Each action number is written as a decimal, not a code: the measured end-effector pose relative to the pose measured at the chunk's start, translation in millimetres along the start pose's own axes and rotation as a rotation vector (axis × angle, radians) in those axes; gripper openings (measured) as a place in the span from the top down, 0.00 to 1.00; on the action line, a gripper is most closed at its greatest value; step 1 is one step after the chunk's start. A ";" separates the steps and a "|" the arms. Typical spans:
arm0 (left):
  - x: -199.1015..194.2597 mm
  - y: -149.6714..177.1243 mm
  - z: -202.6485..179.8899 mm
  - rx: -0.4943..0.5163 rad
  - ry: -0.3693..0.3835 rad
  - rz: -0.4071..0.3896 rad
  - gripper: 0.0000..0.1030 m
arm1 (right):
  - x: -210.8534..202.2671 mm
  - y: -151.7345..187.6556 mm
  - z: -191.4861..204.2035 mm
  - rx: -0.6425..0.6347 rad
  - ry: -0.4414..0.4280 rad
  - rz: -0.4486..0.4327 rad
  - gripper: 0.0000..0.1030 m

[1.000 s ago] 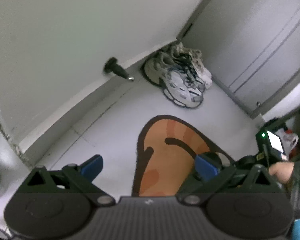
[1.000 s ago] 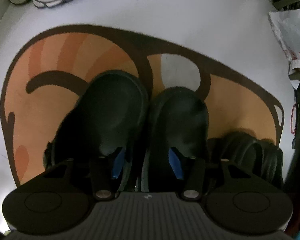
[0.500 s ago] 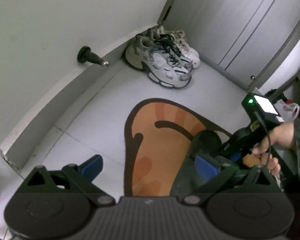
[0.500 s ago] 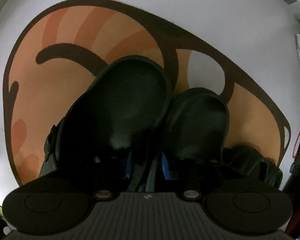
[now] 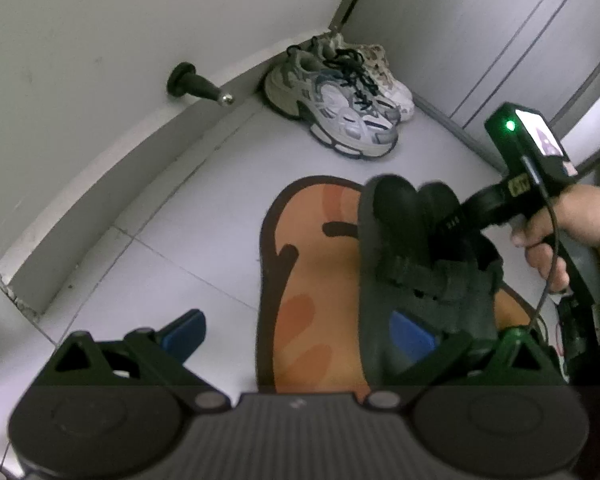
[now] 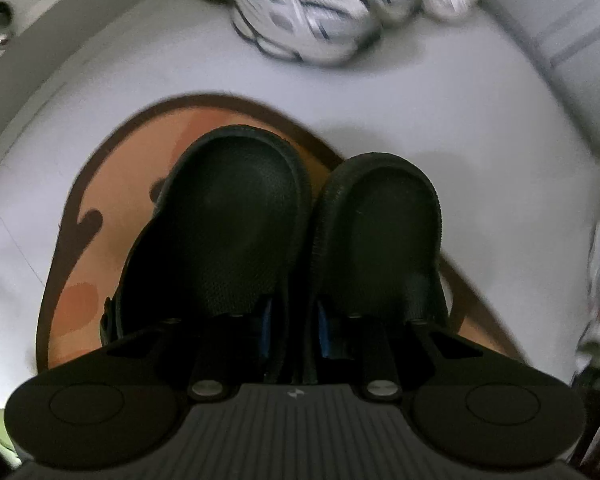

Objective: Organize scattered shoes
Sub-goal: 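Close the right tool on both dark grey clogs' heels, then lift the dark grey clogs with the right tool toward the door wall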

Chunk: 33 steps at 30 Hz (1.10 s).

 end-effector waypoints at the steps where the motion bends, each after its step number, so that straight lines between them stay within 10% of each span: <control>1: 0.4 -0.1 1.2 -0.004 -0.002 0.001 0.03 | -1.7 -4.9 5.4 -0.050 0.012 -0.021 0.77; 22: 9.5 -6.2 23.9 -0.133 -0.045 0.007 0.03 | 11.8 -78.1 91.3 -0.456 0.033 -0.197 0.80; 27: 11.8 -7.9 29.3 -0.171 -0.051 0.012 0.03 | 18.7 -89.0 112.2 -0.539 0.035 -0.233 1.00; 33: 13.8 -7.7 24.4 -0.162 -0.024 0.034 0.03 | 11.1 -126.0 118.4 -0.505 0.006 -0.225 0.99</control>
Point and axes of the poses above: each gripper's, at about its wrist camera, not at the fingertips, and x roughly the way its jaws point, z to its left, y to its underside, the point moved 2 cm from there along x, roughly the way its jaws point, and after that the axes turned 1 degree about -y, right-handed, at the moved point
